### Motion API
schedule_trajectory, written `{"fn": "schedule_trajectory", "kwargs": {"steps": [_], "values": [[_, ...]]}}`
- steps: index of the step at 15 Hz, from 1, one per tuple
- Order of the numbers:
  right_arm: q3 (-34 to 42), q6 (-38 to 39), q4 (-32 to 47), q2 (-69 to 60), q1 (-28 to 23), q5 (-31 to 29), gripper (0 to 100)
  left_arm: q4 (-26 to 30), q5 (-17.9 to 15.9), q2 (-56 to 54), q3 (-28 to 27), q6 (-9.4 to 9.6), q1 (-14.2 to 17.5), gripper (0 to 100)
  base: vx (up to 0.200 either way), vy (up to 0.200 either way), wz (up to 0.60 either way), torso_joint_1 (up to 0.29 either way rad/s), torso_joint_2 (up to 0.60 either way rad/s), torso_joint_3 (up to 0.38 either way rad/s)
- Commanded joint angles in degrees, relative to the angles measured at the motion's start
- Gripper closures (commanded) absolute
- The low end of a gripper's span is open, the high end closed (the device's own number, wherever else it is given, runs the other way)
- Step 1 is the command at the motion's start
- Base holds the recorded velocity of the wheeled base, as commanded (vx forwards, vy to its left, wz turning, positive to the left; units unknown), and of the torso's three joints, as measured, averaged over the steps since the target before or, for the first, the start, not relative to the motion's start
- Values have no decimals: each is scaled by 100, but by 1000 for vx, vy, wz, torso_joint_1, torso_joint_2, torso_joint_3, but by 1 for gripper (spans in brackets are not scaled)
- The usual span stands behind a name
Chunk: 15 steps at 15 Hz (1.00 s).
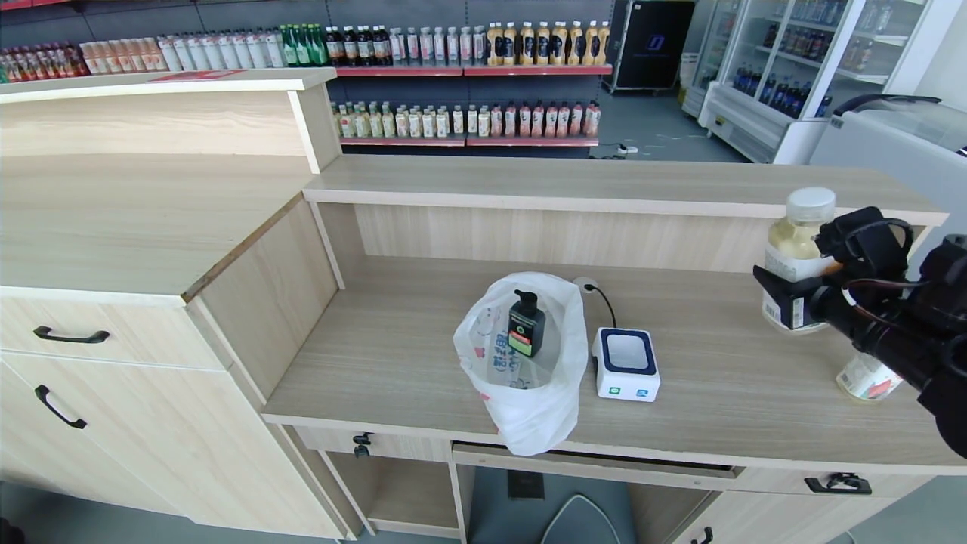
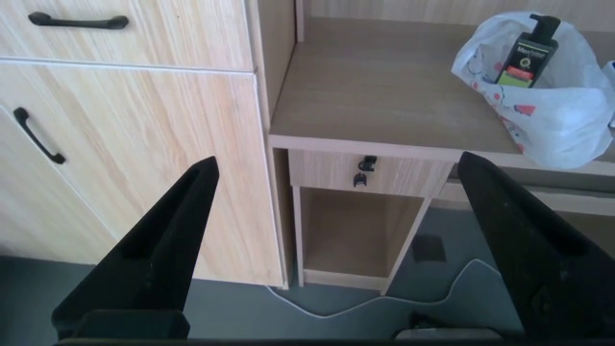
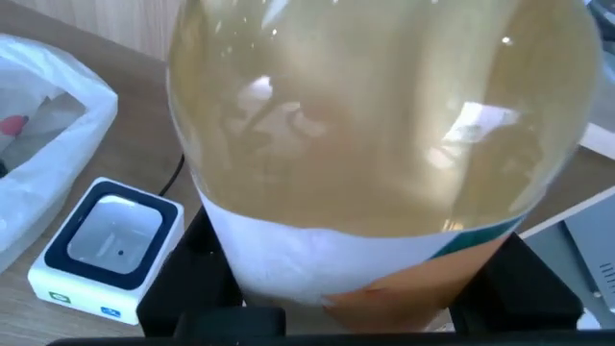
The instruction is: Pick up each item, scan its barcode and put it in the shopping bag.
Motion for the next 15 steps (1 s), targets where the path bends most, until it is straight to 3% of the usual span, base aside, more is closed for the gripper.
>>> {"fn": "schedule_trajectory", "kwargs": {"steps": [1,4,10,13,15], "values": [[112,-69,0,-539,6,-38,100,-1,0,-2,0,0,0,0,0,0,0,0,0,0],[183,-315,-26,-645,59,-21,100,-1,0,-2,0,0,0,0,0,0,200,2,-1,1],[68,-455,-589,208,1526,94,100,-1,0,-2,0,0,0,0,0,0,500,-1,2,1],[7,10,-765,1183,1720,1166,100,-1,0,-2,0,0,0,0,0,0,0,0,0,0],[7,195,-905,1684,1720,1421,100,-1,0,-2,0,0,0,0,0,0,0,0,0,0]]}}
